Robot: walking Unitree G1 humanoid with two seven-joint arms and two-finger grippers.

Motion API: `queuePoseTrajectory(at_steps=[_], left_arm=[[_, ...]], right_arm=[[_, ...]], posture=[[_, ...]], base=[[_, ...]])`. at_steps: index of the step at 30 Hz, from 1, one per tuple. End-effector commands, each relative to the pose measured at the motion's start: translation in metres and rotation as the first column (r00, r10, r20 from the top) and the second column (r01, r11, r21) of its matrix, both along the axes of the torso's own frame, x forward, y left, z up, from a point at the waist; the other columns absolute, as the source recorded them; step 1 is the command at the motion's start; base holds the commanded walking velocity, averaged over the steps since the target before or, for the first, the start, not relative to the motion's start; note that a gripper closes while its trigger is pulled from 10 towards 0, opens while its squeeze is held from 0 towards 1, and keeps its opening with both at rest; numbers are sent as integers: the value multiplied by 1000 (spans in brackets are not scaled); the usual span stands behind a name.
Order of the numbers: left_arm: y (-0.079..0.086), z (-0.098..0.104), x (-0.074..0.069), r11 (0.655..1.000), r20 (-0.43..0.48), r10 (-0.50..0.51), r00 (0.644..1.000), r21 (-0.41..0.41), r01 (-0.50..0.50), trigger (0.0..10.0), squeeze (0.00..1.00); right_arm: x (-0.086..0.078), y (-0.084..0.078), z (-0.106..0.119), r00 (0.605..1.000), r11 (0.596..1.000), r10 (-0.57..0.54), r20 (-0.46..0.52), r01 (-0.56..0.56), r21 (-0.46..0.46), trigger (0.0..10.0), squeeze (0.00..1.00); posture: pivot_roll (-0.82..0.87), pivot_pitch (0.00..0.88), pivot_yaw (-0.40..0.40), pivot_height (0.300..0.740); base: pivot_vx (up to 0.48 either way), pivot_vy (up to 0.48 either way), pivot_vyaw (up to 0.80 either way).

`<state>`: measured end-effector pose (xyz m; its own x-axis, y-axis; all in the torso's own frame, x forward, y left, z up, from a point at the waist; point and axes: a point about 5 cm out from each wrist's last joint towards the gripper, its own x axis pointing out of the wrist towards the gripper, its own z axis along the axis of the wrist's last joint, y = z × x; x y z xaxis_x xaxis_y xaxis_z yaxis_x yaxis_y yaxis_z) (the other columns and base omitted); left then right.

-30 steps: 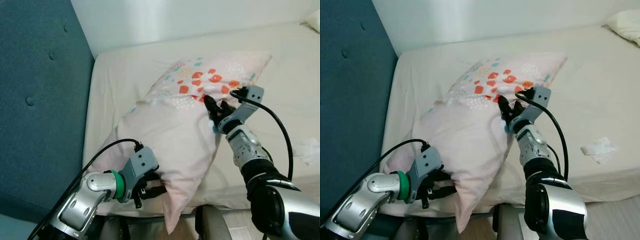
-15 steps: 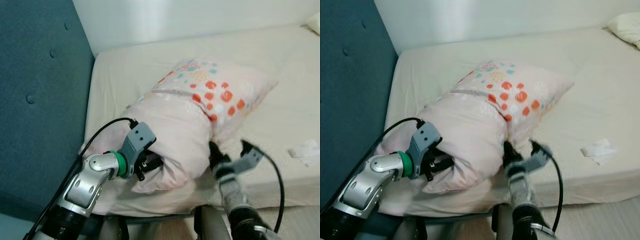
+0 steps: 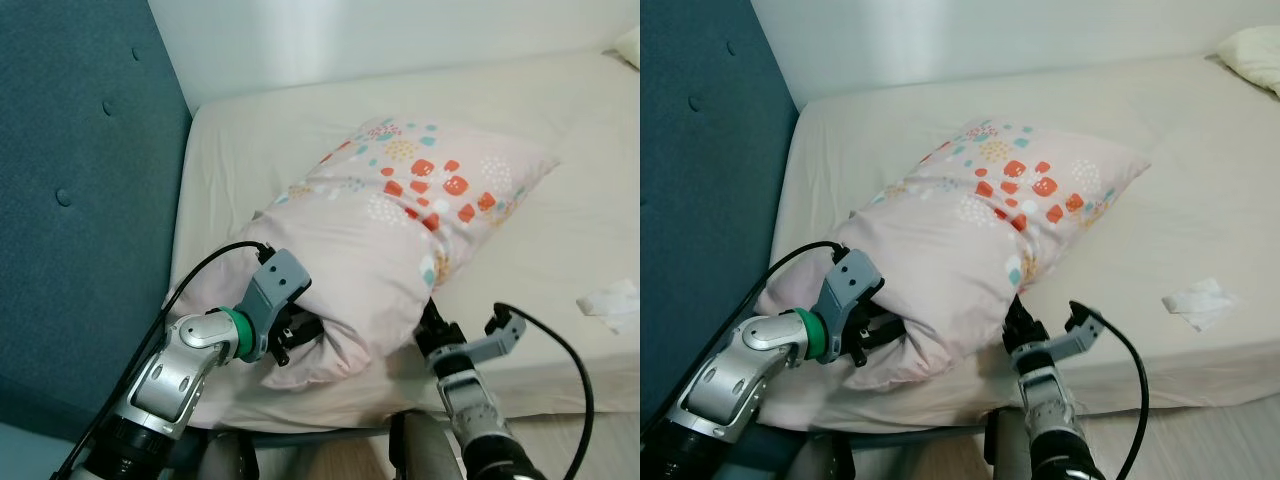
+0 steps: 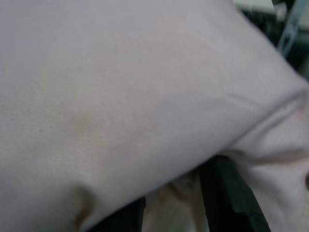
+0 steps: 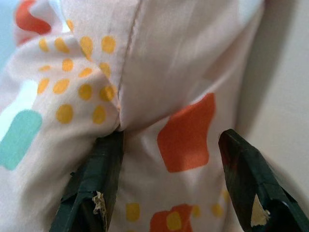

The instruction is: Clean up the room

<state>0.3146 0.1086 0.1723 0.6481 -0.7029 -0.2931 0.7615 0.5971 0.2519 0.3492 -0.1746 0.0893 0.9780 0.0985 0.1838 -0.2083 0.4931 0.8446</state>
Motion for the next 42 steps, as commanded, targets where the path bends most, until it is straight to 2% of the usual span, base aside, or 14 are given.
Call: queuePoseTrajectory(at_steps=[1, 9, 16, 20, 24, 26, 27, 28, 29, 32, 34, 39, 41, 42], left_arm=[[7, -5, -11, 998, -40, -47, 998, 29, 48, 10000, 0], [24, -3, -56, 960, -104, -269, 958, 46, 275, 10000, 0], [19, -2, -76, 926, -128, -372, 919, 21, 378, 10000, 0], [-5, 5, -74, 910, -82, -415, 906, -25, 414, 10000, 0], [-8, 8, -73, 911, -70, -413, 908, -35, 411, 10000, 0], [-6, 10, -73, 916, -65, -401, 914, -37, 399, 10000, 0], [-6, 10, -73, 916, -65, -401, 914, -37, 399, 10000, 0], [-4, 12, -71, 923, -61, -384, 921, -40, 382, 10000, 0], [-3, 13, -70, 927, -58, -374, 925, -40, 373, 10000, 0], [0, 16, -66, 938, -48, -346, 937, -43, 344, 10000, 0], [1, 16, -64, 942, -45, -335, 941, -45, 333, 10000, 0], [1, 13, -54, 964, -34, -262, 965, -49, 260, 10000, 0], [1, 13, -54, 965, -34, -258, 965, -49, 257, 10000, 0], [-1, 14, -53, 965, -27, -257, 966, -60, 255, 10000, 0]], right_arm=[[1, 7, -4, 999, 998, 25, -25, -23, 50, 10000, 0], [10, -14, -1, 975, 988, -148, -169, 139, -64, 10000, 0], [36, -18, 53, 996, 975, -91, -5, 89, -202, 10000, 0], [66, 16, 147, 976, 916, 90, 197, -3, -402, 10000, 0], [69, 59, 182, 925, 869, 252, 284, -86, -487, 10000, 0], [57, 125, 208, 767, 758, 529, 363, -235, -608, 10000, 0], [57, 125, 208, 767, 758, 529, 363, -235, -608, 10000, 0], [38, 168, 205, 591, 621, 725, 353, -341, -706, 10000, 0], [29, 184, 200, 500, 553, 798, 337, -385, -739, 10000, 0], [7, 202, 175, 303, 407, 908, 290, -475, -780, 10000, 0], [3, 201, 167, 270, 378, 922, 276, -488, -786, 10000, 0], [15, 154, 122, 413, 370, 897, 159, -503, -781, 10000, 0], [16, 151, 121, 422, 370, 894, 153, -502, -782, 10000, 0], [26, 126, 114, 563, 458, 813, 149, -460, -760, 10000, 0]], posture=[[-24, 179, 149, 596], [19, 184, 139, 596], [15, 184, 131, 596], [3, 184, 116, 596], [2, 181, 115, 596], [4, 181, 119, 596], [4, 181, 119, 596], [5, 182, 118, 596], [5, 182, 118, 596], [3, 189, 113, 596], [3, 189, 113, 596], [-22, 193, 106, 596], [-22, 193, 106, 596], [-36, 188, 95, 596]], base=[[0, 0, 0], [0, 0, 0], [0, 0, 0], [0, 0, 0], [0, 0, 0], [0, 0, 0], [0, 0, 0], [0, 0, 0], [0, 0, 0], [0, 0, 0], [0, 0, 0], [0, 0, 0], [0, 0, 0], [0, 0, 0]])
